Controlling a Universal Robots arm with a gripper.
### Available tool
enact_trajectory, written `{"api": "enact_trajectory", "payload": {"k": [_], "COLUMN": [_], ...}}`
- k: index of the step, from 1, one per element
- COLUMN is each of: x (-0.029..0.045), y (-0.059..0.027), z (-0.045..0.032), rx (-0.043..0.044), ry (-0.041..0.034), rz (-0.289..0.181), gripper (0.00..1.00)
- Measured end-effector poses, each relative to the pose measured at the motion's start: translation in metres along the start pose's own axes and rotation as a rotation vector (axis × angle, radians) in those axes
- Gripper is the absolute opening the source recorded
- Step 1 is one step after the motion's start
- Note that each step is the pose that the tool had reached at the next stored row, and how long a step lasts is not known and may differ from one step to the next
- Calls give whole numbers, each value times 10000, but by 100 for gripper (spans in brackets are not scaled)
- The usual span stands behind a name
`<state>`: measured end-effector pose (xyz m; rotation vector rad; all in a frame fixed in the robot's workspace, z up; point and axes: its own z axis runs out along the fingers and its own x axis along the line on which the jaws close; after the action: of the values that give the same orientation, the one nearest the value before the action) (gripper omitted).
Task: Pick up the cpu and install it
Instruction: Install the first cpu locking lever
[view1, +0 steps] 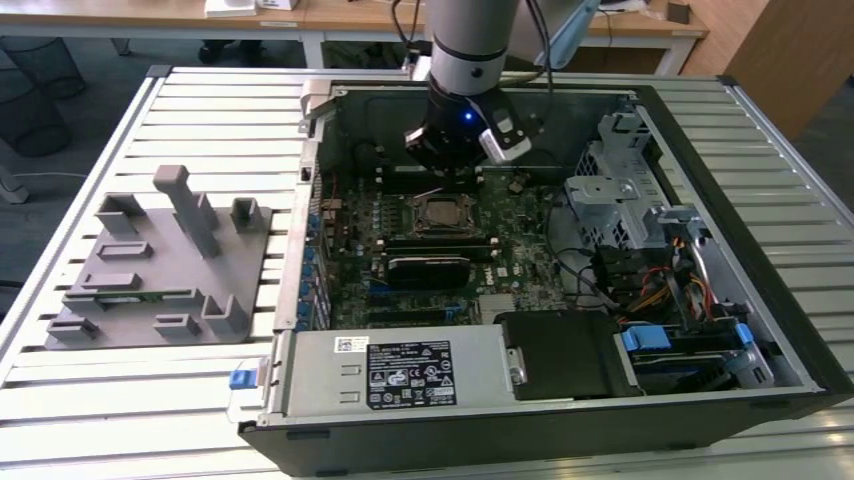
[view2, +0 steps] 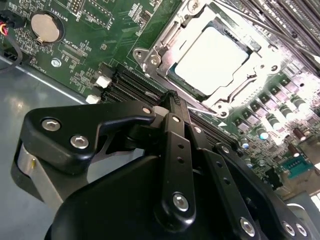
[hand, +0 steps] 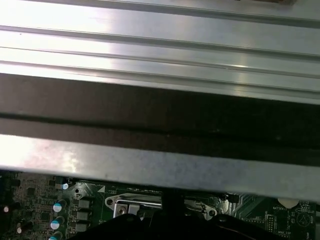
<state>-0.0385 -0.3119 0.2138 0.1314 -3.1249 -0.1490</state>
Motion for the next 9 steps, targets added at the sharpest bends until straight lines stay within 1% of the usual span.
{"api": "enact_trajectory", "payload": {"k": [9], "x": [-57], "y": [-13], "z": [87], "rx": [-1], "ry": [1], "rz": [-1], "gripper": [11]}}
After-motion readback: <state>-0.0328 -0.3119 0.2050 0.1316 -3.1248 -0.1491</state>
